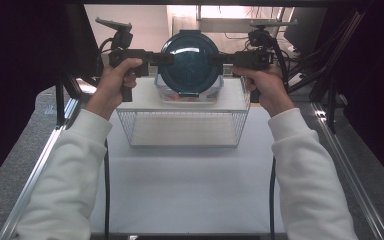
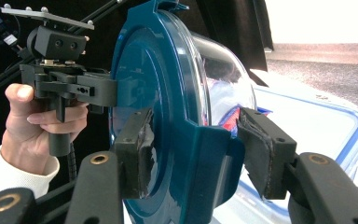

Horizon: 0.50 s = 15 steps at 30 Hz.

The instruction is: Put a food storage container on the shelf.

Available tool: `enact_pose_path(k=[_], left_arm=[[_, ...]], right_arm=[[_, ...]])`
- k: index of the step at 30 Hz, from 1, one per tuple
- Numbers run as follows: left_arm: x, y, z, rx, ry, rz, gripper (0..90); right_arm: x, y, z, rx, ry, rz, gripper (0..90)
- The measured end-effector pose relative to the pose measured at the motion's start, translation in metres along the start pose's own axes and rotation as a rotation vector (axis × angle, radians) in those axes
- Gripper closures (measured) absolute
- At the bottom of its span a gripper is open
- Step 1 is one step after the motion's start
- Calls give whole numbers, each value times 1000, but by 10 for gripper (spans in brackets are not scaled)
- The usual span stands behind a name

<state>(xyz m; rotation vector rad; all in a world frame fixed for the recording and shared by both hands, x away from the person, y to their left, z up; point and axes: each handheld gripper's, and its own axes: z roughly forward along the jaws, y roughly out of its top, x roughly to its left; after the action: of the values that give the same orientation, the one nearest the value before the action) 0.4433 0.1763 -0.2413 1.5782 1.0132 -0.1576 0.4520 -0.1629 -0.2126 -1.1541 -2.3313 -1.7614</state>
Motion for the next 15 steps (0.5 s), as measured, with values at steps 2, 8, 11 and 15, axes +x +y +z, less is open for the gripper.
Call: enact_pose_path(k=[2, 8, 11, 15], left_arm=[[5, 4, 1, 7, 1, -2, 423], [19, 12, 6, 5, 7, -49, 421], [27, 15, 9, 7, 9, -70, 421], [34, 17, 15, 14, 22, -87, 419]], right_arm=[[-4, 3, 3, 3, 2, 6, 465], [-17, 12, 16, 15, 6, 33, 465], [-23, 14, 22, 16, 7, 44, 465], [-35, 13, 30, 20, 11, 82, 464]])
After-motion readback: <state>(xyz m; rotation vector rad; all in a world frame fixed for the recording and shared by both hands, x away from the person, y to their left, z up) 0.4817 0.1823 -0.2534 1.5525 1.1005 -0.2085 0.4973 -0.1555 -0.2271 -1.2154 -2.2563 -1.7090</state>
